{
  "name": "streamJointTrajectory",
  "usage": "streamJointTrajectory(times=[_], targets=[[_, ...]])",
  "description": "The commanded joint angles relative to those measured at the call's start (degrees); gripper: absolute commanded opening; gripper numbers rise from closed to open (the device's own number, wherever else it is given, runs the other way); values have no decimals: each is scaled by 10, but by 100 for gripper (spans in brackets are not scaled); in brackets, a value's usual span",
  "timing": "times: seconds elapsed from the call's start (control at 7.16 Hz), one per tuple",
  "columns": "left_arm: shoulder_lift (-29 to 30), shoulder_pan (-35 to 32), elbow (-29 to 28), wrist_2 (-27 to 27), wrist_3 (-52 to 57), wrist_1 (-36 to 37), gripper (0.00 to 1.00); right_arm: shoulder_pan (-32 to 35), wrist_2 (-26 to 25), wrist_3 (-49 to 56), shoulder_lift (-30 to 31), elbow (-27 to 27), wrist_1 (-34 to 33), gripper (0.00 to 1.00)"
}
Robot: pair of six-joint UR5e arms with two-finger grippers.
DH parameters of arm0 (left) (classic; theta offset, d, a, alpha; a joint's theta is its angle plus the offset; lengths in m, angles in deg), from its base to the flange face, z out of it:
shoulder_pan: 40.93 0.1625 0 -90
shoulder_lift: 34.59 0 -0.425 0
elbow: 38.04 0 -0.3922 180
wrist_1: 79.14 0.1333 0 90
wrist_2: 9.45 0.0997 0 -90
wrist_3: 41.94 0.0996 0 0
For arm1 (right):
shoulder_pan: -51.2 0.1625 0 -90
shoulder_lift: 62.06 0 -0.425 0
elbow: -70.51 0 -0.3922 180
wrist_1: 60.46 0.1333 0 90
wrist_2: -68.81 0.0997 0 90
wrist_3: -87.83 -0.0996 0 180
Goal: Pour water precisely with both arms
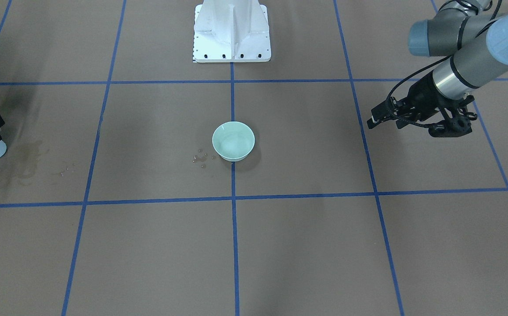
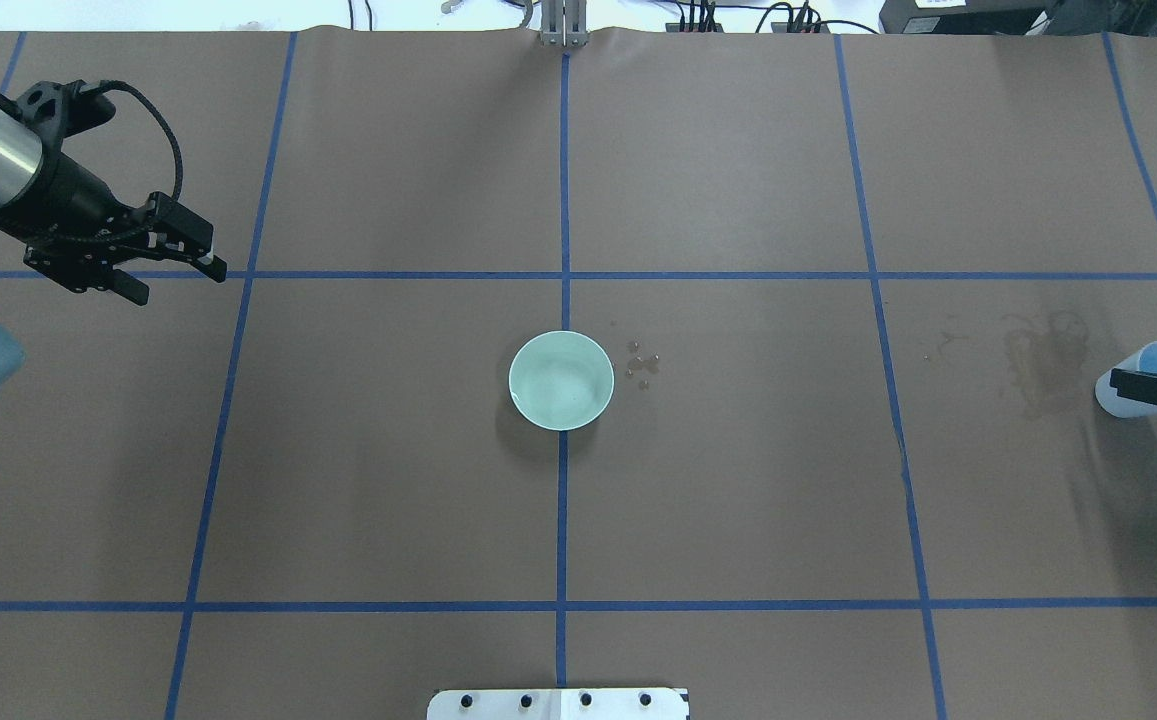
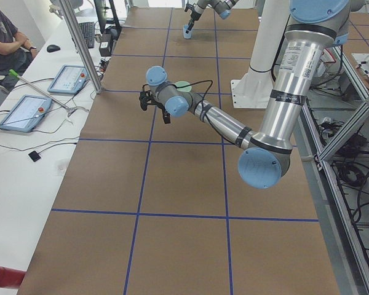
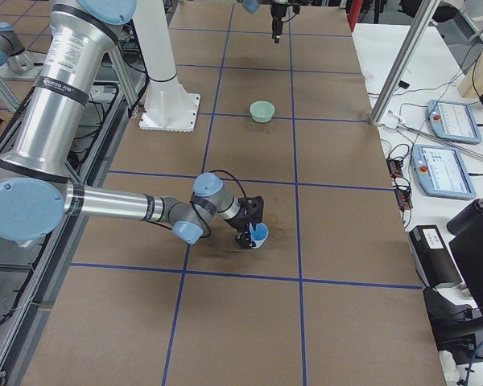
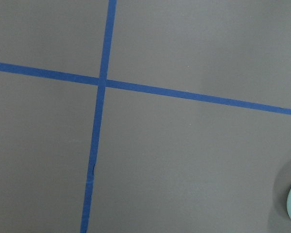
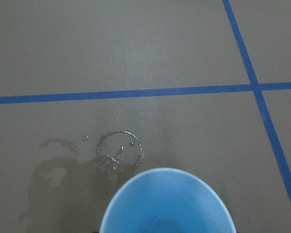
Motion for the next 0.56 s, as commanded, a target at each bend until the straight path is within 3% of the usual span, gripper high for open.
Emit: streamJointTrajectory(times=[0.0,0.42], targets=[[0,-1,1,-1,-1,0,96,3,1,8,16,-27,9,99],[0,0,-2,-1,-1,0,96,37,10,31,30,-47,7,99]])
